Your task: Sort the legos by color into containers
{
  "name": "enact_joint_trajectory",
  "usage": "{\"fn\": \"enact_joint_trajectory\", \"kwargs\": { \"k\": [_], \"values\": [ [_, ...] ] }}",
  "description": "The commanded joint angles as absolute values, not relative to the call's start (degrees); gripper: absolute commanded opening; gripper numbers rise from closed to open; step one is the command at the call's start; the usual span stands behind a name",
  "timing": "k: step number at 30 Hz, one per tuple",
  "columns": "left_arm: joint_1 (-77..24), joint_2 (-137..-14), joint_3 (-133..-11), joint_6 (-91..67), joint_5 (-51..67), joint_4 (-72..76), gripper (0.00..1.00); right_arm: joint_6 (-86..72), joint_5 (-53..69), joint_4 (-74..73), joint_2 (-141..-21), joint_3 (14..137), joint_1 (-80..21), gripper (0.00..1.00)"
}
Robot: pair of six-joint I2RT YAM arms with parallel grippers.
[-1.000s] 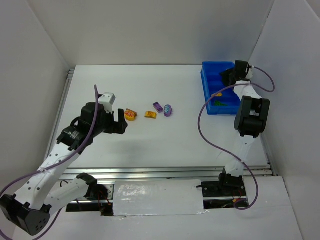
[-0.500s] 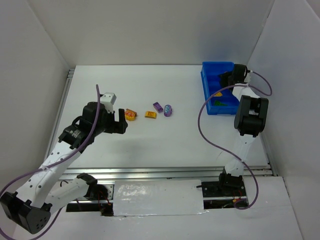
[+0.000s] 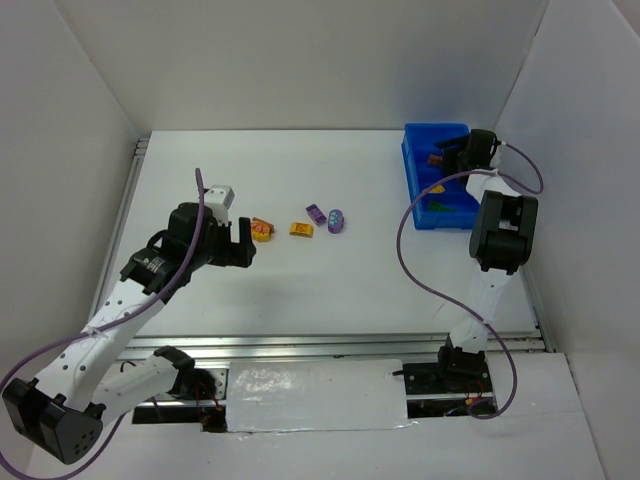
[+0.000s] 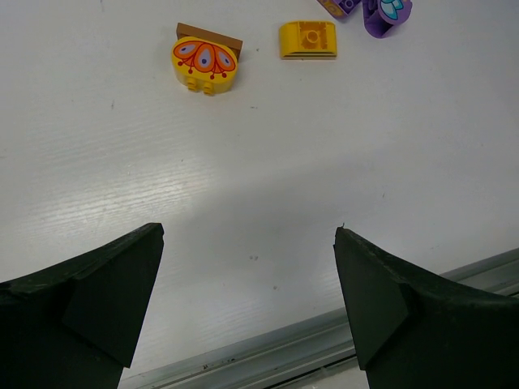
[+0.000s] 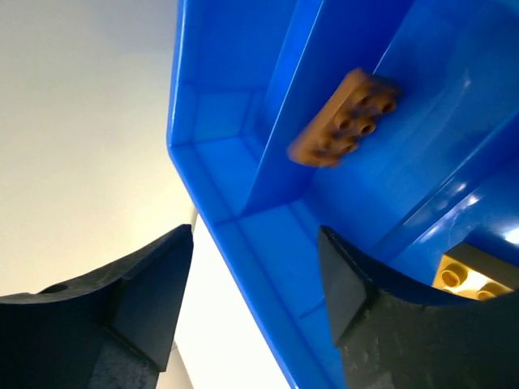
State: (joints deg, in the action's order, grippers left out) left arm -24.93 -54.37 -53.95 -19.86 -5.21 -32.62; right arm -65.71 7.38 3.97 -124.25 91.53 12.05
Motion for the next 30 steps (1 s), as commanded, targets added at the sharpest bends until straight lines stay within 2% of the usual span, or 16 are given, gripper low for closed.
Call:
{"fn": "enact_joint_trajectory", "kwargs": {
  "k": [1, 9, 14, 20, 22, 25, 30],
  "values": [
    [-24.7, -54.4, -54.3, -20.5, -4.8, -31.7, 1.00, -65.8, 8.8, 6.8, -125.0, 91.9, 12.4, 0.71],
    [-23.6, -54.4, -54.8, -21.3, -6.7, -32.8, 1.00, -61.7, 16.4, 8.6, -121.6, 91.8, 12.0, 0.72],
    [-21.7, -54.5, -55.4, -23.3, -10.4, -33.8, 1.00, -57.4, 21.2, 7.3, -115.2, 89.9, 9.7, 0.73],
    [-19.6, -56.4, -56.0, -23.7, -8.9, -33.8, 1.00, -45.0, 22.8, -2.0, -105.9, 88.0, 3.1, 0.73],
    [-17.7, -57.7, -56.4, -23.4, -6.6, -32.3, 1.00, -43.0, 23.8, -3.2, -101.7, 84.9, 0.8, 0.74],
    [-16.8, -66.0, -61.8, -25.1, -1.9, -33.8, 1.00, -45.1, 32.4, 6.6, -93.2, 74.7, -4.9, 0.74],
    [-23.0, -79.0, -70.3, -30.5, -6.6, -33.0, 0.99, -46.8, 38.5, 11.9, -83.5, 61.5, -11.7, 0.75]
  ]
}}
